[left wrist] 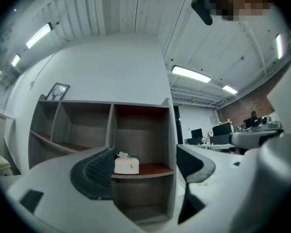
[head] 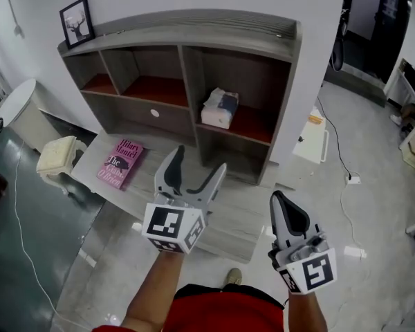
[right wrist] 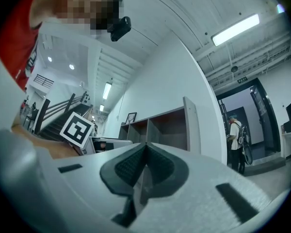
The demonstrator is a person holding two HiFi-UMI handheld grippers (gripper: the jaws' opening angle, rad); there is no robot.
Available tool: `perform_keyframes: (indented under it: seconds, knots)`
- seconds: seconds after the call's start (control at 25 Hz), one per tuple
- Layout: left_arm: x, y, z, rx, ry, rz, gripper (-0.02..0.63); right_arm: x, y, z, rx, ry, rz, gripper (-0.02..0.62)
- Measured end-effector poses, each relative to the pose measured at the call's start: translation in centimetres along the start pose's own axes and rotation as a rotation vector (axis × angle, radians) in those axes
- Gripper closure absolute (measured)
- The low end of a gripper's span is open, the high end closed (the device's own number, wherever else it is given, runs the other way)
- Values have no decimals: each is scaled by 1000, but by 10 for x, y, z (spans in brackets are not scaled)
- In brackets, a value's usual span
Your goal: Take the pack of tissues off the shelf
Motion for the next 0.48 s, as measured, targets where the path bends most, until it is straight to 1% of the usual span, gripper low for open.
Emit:
perform_keyframes:
  seconds: [0.24, 0.48]
  knots:
    - [69, 13, 14, 22, -20, 54, 212, 21, 11, -37, 16, 8, 9, 591]
    - [125, 28, 35, 18, -32, 131, 190, 38, 10, -58, 2, 59, 20, 591]
Point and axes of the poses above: the fingertips, and each gripper's own axes: x forward along the fingers, z to its left, y out of its underside, the point moved 4 cm from there along -x, backward along the fingers, and after that the axes turned 9 degrees about z, right-handed, at the moved point
